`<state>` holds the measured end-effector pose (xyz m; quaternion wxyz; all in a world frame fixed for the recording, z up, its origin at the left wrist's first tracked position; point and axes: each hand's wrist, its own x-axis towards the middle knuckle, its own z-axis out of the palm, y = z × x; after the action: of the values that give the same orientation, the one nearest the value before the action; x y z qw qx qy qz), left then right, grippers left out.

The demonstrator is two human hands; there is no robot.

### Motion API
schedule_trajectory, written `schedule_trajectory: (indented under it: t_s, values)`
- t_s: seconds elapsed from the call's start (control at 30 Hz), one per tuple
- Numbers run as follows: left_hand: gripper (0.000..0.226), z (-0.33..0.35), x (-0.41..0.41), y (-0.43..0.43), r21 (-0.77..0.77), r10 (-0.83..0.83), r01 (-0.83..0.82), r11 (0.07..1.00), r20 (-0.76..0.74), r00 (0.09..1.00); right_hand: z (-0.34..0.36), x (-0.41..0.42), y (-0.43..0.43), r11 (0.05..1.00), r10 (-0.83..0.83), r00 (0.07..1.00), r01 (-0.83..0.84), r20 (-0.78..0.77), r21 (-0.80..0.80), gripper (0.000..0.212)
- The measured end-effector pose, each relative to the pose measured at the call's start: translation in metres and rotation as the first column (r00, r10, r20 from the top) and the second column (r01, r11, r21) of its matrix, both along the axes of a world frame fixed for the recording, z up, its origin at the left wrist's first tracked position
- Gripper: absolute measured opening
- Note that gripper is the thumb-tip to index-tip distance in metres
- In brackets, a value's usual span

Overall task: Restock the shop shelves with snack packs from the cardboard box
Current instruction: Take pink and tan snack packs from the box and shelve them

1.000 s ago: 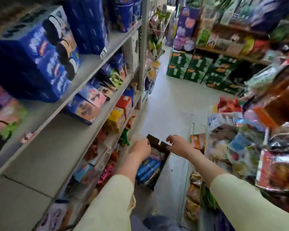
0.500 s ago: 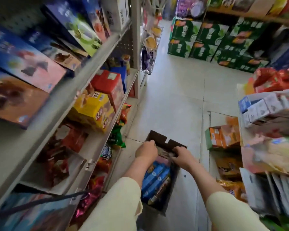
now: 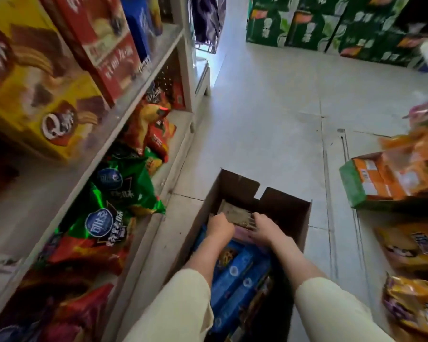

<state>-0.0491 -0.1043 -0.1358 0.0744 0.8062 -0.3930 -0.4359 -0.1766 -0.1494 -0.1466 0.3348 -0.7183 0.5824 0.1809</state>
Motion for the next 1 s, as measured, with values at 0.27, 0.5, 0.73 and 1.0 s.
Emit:
schedule_trajectory:
  t_s: [0.27,0.5,0.73,1.0]
  values:
    - [0.061,-0.073,0.005,-0.015,0.055,0.333,-0.33,0.942,-0.245,0.91,-0.07,0.015,-0.015,0.995,0.096,0.988,-0.092,-0.123,0.042,0.076]
    - [0.046,-0.08,0.003,-0.011,0.207,0.531,-0.494,0.845,-0.446,0.721,-0.086,0.03,-0.016,0.977,0.194,0.947,-0.211,-0.257,-0.042,0.067]
    - [0.044,-0.085,0.001,-0.004,0.222,0.545,-0.508,0.832,-0.498,0.675,-0.085,0.025,-0.014,0.997,0.067,0.98,-0.07,-0.188,-0.009,0.054]
    - [0.038,-0.078,-0.011,-0.001,0.205,0.549,-0.534,0.82,-0.544,0.635,-0.065,0.005,-0.006,0.953,0.244,0.947,-0.274,-0.207,-0.13,0.051]
